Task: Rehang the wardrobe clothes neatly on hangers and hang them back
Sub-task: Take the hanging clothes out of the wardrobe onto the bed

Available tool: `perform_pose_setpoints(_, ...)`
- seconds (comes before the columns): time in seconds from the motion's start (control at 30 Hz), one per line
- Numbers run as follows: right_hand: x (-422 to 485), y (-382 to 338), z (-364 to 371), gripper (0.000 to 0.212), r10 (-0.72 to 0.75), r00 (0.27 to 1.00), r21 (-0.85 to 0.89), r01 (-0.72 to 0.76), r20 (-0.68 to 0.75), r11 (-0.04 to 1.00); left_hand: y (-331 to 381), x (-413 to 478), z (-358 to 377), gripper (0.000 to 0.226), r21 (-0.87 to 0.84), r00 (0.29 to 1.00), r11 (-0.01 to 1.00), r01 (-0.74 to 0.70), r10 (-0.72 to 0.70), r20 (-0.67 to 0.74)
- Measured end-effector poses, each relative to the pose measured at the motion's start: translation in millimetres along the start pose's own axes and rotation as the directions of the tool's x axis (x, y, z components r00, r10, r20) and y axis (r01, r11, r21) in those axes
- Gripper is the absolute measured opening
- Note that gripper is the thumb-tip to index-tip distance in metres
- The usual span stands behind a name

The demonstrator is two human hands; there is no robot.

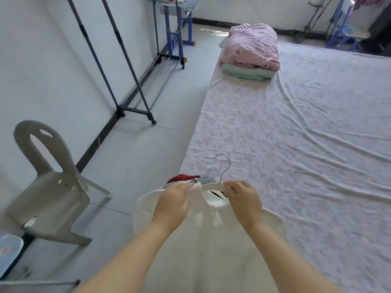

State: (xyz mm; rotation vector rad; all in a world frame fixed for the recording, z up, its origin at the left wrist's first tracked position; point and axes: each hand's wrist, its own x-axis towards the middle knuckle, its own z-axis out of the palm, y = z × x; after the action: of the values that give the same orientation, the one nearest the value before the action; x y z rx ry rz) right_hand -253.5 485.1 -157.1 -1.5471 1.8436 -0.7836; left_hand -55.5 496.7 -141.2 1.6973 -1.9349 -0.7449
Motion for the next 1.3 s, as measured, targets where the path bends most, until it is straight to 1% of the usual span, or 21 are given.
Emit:
perform_pose_setpoints(0.07, 23.4, 15.6, 14.2, 0.032, 0.036, 0.983, -0.193, -0.001, 0.178, 0.981, -8.3, 12.6, 10.1, 0.045, 0.019, 0.996, 0.997, 0.080, -0.081, 0.023)
perform_pose_setpoints(0.1, 28.4, 21.6, 19.9, 0.038, 0.049, 0.967, -0.291, 0.027, 0.250, 0.956, -11.4, 15.3, 13.5, 0.044, 0.025, 0.993, 0.993, 0.117, -0.117, 0.029)
perform_pose_setpoints(0.13, 30.0, 27.0, 25.4, 0.041, 0.057, 0.953, -0.343, 0.051, 0.297, 0.938, -14.9, 17.0, 16.7, 0.043, 0.030, 0.988, 0.988, 0.151, -0.152, 0.037)
perform_pose_setpoints(0.17, 28.3, 32.7, 30.6, 0.042, 0.068, 0.943, -0.352, 0.055, 0.327, 0.934, -18.5, 17.8, 19.6, 0.043, 0.036, 0.982, 0.983, 0.181, -0.183, 0.046)
perform_pose_setpoints(0.23, 16.4, 44.6, 38.4, 0.040, 0.120, 0.918, -0.340, 0.017, 0.377, 0.940, -25.5, 17.1, 25.2, 0.042, 0.072, 0.970, 0.972, 0.222, -0.228, 0.084)
perform_pose_setpoints(0.33, -9.2, 63.5, 42.6, 0.041, 0.214, 0.864, -0.384, -0.026, 0.456, 0.923, -31.6, 15.5, 31.1, 0.044, 0.111, 0.955, 0.966, 0.233, -0.249, 0.162)
perform_pose_setpoints(0.4, -26.2, 71.9, 39.3, 0.042, 0.263, 0.839, -0.406, -0.056, 0.476, 0.912, -30.4, 15.7, 32.6, 0.044, 0.163, 0.938, 0.960, 0.227, -0.261, 0.227)
perform_pose_setpoints(0.5, -41.4, 77.2, 27.9, 0.043, 0.325, 0.837, -0.440, -0.114, 0.440, 0.891, -25.4, 17.9, 32.5, 0.045, 0.283, 0.896, 0.945, 0.166, -0.264, 0.357)
perform_pose_setpoints(0.63, -55.3, 72.6, 8.1, 0.043, 0.371, 0.869, -0.445, -0.205, 0.326, 0.872, -18.8, 21.1, 29.3, 0.048, 0.348, 0.829, 0.935, 0.063, -0.243, 0.503)
perform_pose_setpoints(0.77, -80.6, 65.4, -10.6, 0.042, 0.417, 0.891, -0.426, -0.311, 0.182, 0.850, -7.8, 27.6, 25.3, 0.048, 0.371, 0.779, 0.923, -0.106, -0.155, 0.608)
perform_pose_setpoints(0.87, -118.8, 55.9, -22.2, 0.043, 0.511, 0.858, -0.405, -0.450, 0.050, 0.796, 5.4, 29.7, 22.2, 0.046, 0.353, 0.720, 0.878, -0.323, -0.015, 0.694)
perform_pose_setpoints(0.9, -134.8, 51.5, -24.6, 0.044, 0.545, 0.839, -0.401, -0.497, 0.005, 0.769, 10.6, 29.1, 21.9, 0.045, 0.327, 0.686, 0.859, -0.394, 0.038, 0.726)
perform_pose_setpoints(0.97, -170.1, 40.8, -27.3, 0.040, 0.628, 0.775, -0.378, -0.604, -0.071, 0.702, 25.0, 24.4, 21.2, 0.045, 0.278, 0.612, 0.806, -0.522, 0.127, 0.781)
perform_pose_setpoints(1.0, -188.8, 35.0, -27.9, 0.032, 0.662, 0.741, -0.352, -0.653, -0.113, 0.671, 33.2, 20.3, 20.5, 0.046, 0.268, 0.574, 0.765, -0.585, 0.158, 0.803)
perform_pose_setpoints(1.07, -231.6, 20.0, -28.6, 0.005, 0.716, 0.663, -0.270, -0.747, -0.221, 0.608, 50.5, 7.0, 21.7, 0.047, 0.242, 0.495, 0.669, -0.702, 0.215, 0.842)
perform_pose_setpoints(1.1, -253.0, 14.2, -27.8, 0.003, 0.734, 0.628, -0.218, -0.778, -0.259, 0.589, 58.4, -0.6, 23.1, 0.047, 0.224, 0.458, 0.626, -0.747, 0.239, 0.856)
perform_pose_setpoints(1.17, -303.0, 2.6, -23.5, 0.032, 0.773, 0.544, -0.147, -0.837, -0.328, 0.527, 75.7, -22.4, 28.6, 0.049, 0.168, 0.369, 0.539, -0.825, 0.290, 0.883)
perform_pose_setpoints(1.2, -328.8, -4.1, -20.5, 0.042, 0.790, 0.487, -0.108, -0.868, -0.372, 0.484, 84.7, -36.2, 32.1, 0.050, 0.133, 0.321, 0.500, -0.856, 0.311, 0.895)
perform_pose_setpoints(1.23, -355.4, -10.0, -16.2, 0.045, 0.800, 0.431, -0.065, -0.893, -0.417, 0.446, 93.7, -51.9, 36.1, 0.050, 0.092, 0.267, 0.462, -0.882, 0.330, 0.905)
perform_pose_setpoints(1.3, -408.3, -22.3, -5.8, 0.046, 0.824, 0.304, 0.030, -0.932, -0.478, 0.361, 114.2, -90.0, 44.6, 0.049, -0.001, 0.146, 0.372, -0.928, 0.364, 0.920)
